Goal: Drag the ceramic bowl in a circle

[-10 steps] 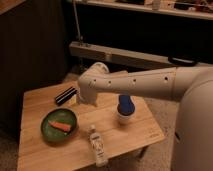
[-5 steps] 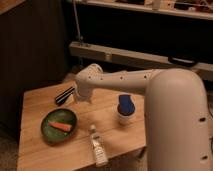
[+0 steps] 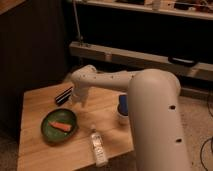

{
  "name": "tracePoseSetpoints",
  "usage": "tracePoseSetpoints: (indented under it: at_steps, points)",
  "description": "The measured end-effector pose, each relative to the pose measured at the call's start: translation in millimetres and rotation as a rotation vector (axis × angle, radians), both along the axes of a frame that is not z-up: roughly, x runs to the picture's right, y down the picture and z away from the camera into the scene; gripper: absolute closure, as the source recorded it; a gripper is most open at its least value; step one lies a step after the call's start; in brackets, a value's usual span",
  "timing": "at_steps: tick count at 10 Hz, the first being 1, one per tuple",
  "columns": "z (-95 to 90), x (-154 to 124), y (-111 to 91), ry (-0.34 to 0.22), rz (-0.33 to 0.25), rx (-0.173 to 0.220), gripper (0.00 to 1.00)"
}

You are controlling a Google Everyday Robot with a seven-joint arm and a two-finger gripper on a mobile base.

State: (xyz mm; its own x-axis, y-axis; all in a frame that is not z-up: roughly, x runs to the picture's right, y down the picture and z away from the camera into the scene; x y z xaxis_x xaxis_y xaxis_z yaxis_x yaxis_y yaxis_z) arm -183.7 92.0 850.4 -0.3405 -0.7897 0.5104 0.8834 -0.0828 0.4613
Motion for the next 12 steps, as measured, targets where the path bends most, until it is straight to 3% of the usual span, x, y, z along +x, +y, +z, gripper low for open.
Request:
tracePoseSetpoints:
  at_steps: [7, 12]
  points:
    - [-6.9, -20.7, 14.6, -0.042, -0.074, -0.038, 0.53]
    - [-12.1, -10.9, 38.9, -0.055, -0.101, -0.076, 0.53]
